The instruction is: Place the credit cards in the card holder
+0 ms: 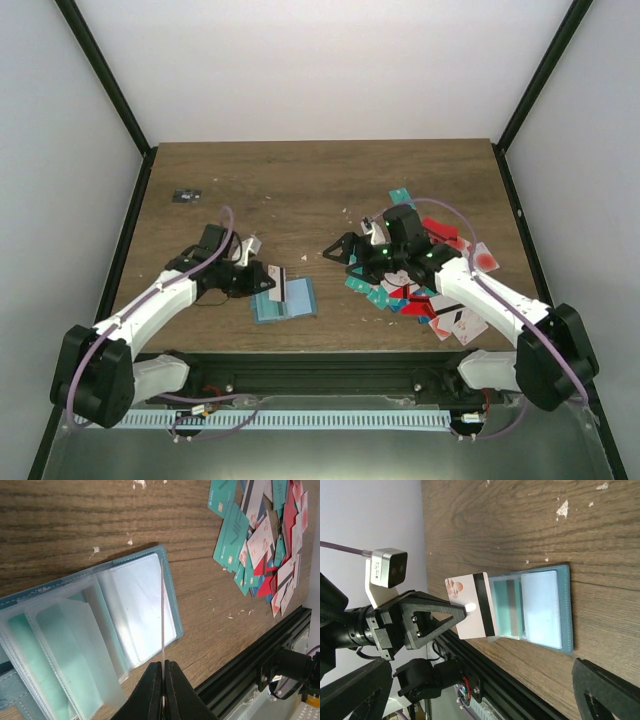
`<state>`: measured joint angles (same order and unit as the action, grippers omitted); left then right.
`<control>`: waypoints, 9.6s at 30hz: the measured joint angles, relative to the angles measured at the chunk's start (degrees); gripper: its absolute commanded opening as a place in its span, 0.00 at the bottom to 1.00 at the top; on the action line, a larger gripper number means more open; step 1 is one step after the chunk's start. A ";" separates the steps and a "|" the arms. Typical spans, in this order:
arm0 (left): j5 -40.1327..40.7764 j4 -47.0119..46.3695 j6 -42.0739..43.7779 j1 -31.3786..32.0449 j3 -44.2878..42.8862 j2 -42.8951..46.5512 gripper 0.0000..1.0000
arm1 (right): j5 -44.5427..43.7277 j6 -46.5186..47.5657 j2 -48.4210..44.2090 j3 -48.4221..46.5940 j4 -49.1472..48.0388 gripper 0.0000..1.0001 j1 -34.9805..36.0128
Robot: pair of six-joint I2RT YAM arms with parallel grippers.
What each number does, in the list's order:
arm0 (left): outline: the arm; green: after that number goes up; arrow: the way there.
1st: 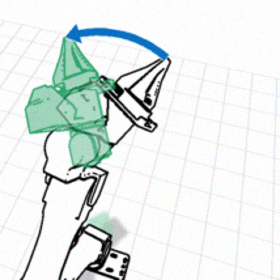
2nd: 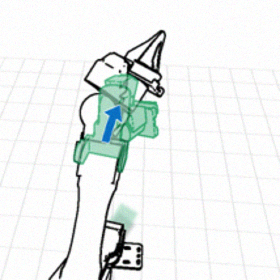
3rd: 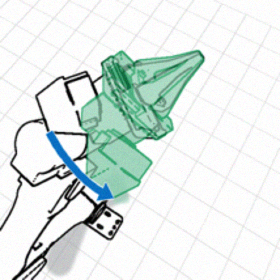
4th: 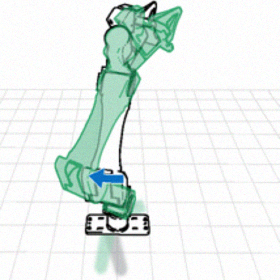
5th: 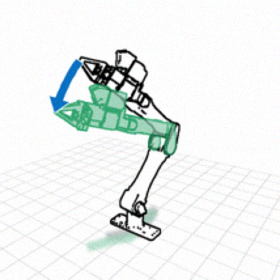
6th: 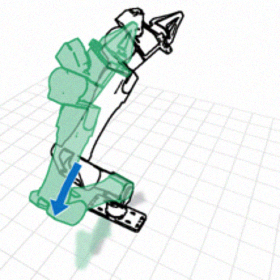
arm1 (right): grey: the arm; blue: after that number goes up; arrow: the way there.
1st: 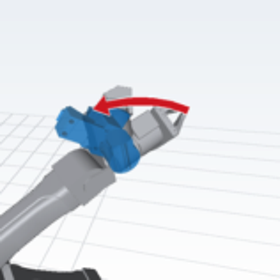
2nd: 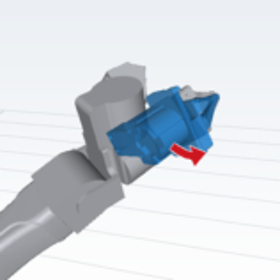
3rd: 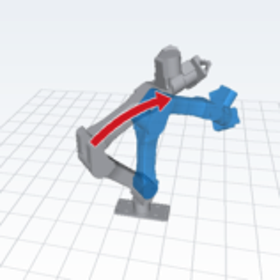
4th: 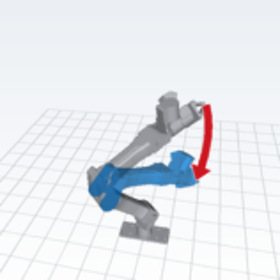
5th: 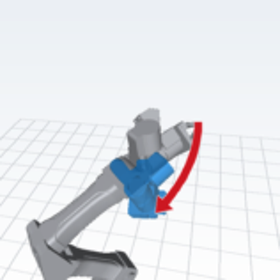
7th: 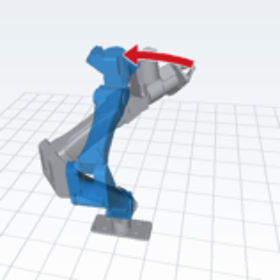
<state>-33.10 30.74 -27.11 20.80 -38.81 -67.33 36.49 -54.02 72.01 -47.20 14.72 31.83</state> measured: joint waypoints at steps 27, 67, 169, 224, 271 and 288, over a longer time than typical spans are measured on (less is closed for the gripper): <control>-2.16 -9.38 -4.50 -0.04 7.74 -6.93 0.04 | 2.01 1.92 14.58 4.28 -8.07 0.70 1.77; -5.64 -16.48 -5.40 -0.04 8.44 -12.02 0.04 | 1.64 4.07 30.80 -2.43 -7.89 0.33 9.29; 20.13 15.69 -4.92 15.63 -20.68 -32.63 0.52 | 2.62 3.80 39.69 -12.85 -7.58 0.18 10.88; 23.45 18.01 2.40 6.84 -11.37 -16.48 0.61 | -1.36 4.92 20.72 2.84 -5.07 0.46 9.42; 11.37 5.31 0.28 11.93 -8.33 -23.63 0.22 | -6.40 10.73 22.84 0.22 0.70 0.54 4.98; 11.34 5.70 0.24 12.61 -9.22 -24.48 0.21 | 2.84 10.73 22.71 1.49 -6.54 0.52 4.68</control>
<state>-21.76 36.45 -26.87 33.41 -48.03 -91.81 39.33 -43.29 94.72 -45.71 8.19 36.51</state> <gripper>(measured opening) 0.217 0.519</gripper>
